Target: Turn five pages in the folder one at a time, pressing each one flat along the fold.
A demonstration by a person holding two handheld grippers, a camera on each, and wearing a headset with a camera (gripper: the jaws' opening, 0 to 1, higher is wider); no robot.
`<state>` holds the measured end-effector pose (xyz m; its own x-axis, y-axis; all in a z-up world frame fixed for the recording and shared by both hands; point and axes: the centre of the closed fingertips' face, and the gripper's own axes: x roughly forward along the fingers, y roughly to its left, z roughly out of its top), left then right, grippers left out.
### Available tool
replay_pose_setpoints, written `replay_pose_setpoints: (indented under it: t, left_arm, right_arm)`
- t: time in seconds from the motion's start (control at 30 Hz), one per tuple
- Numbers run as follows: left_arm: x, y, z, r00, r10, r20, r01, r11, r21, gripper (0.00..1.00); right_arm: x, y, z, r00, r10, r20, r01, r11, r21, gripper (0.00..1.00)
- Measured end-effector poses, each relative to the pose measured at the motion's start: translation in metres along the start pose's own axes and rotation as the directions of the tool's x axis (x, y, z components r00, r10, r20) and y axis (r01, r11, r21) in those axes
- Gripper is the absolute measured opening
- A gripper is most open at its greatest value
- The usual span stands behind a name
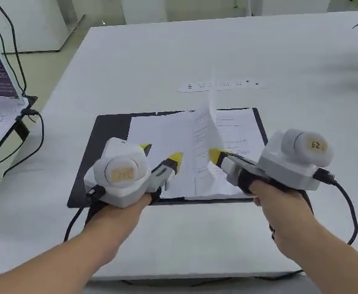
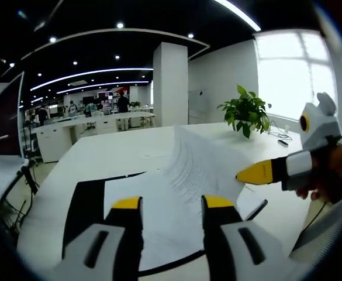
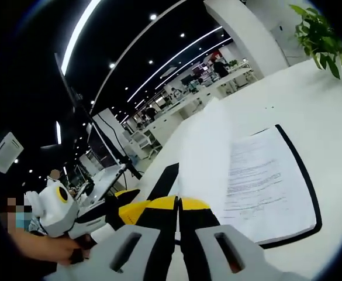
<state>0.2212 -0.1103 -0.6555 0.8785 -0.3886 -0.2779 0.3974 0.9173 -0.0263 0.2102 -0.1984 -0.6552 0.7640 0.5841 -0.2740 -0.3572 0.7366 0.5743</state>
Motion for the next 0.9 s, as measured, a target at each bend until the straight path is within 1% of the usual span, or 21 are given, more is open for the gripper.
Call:
replay_pose_setpoints:
  t: [0.1,0.17,0.2,0.23,0.33,0.4,0.43,0.47,0.53,0.6,0.63,0.77,0.83,0.87,0.9]
  left_arm:
    - [-0.010,0.015,-0.001,0.9998,0.021,-0.001,-0.021,1.000,0.009,0.39]
    - [-0.017,0.027,-0.003,0.9993,0.036,-0.004,-0.036,0.999,0.011,0.38]
    - [-0.021,0.033,-0.003,0.9990,0.044,-0.003,-0.044,0.999,0.012,0.38]
    - [-0.023,0.038,-0.003,0.9987,0.050,-0.003,-0.050,0.999,0.012,0.38]
    - [-0.033,0.055,-0.003,0.9970,0.077,-0.001,-0.077,0.997,0.006,0.38]
    - [-0.038,0.064,-0.005,0.9961,0.088,-0.004,-0.088,0.996,0.005,0.38]
    - [-0.039,0.065,-0.005,0.9959,0.090,-0.003,-0.090,0.996,0.002,0.38]
    - [-0.041,0.069,-0.005,0.9953,0.097,-0.002,-0.097,0.995,0.001,0.38]
    - [-0.046,0.075,-0.007,0.9942,0.107,-0.007,-0.107,0.994,0.000,0.38]
    - [-0.050,0.081,-0.009,0.9928,0.120,-0.008,-0.120,0.993,-0.005,0.38]
    - [-0.052,0.084,-0.010,0.9922,0.124,-0.006,-0.124,0.992,-0.015,0.38]
    - [-0.057,0.090,-0.017,0.9908,0.134,-0.017,-0.134,0.991,-0.022,0.37]
    - [-0.059,0.093,-0.021,0.9899,0.140,-0.026,-0.140,0.990,-0.026,0.37]
    - [-0.060,0.093,-0.023,0.9895,0.142,-0.029,-0.143,0.989,-0.030,0.37]
    - [-0.059,0.094,-0.025,0.9894,0.142,-0.032,-0.143,0.989,-0.033,0.37]
  right_arm:
    - [0.014,0.016,-0.006,0.9995,0.021,-0.022,-0.021,1.000,-0.014,0.00]
    - [0.021,0.023,-0.010,0.9989,0.033,-0.034,-0.033,0.999,-0.018,0.00]
    - [0.026,0.028,-0.013,0.9984,0.038,-0.042,-0.039,0.999,-0.030,0.00]
    - [0.030,0.031,-0.015,0.9981,0.038,-0.049,-0.040,0.998,-0.041,0.00]
    - [0.045,0.042,-0.027,0.9954,0.049,-0.082,-0.054,0.997,-0.062,0.00]
    - [0.054,0.046,-0.036,0.9929,0.048,-0.109,-0.058,0.994,-0.091,0.00]
    - [0.058,0.047,-0.041,0.9915,0.048,-0.121,-0.061,0.993,-0.102,0.00]
    - [0.059,0.048,-0.043,0.9909,0.049,-0.125,-0.062,0.992,-0.107,0.00]
    - [0.067,0.051,-0.052,0.9879,0.051,-0.146,-0.068,0.992,-0.109,0.00]
    - [0.075,0.053,-0.063,0.9837,0.049,-0.173,-0.070,0.990,-0.120,0.00]
    - [0.079,0.054,-0.070,0.9801,0.048,-0.193,-0.073,0.989,-0.125,0.00]
    - [0.091,0.058,-0.088,0.9702,0.041,-0.239,-0.079,0.985,-0.152,0.00]
    - [0.098,0.057,-0.100,0.9632,0.037,-0.266,-0.079,0.985,-0.150,0.00]
    - [0.102,0.056,-0.108,0.9567,0.027,-0.290,-0.078,0.983,-0.165,0.00]
    - [0.104,0.055,-0.113,0.9513,0.024,-0.307,-0.080,0.982,-0.171,0.00]
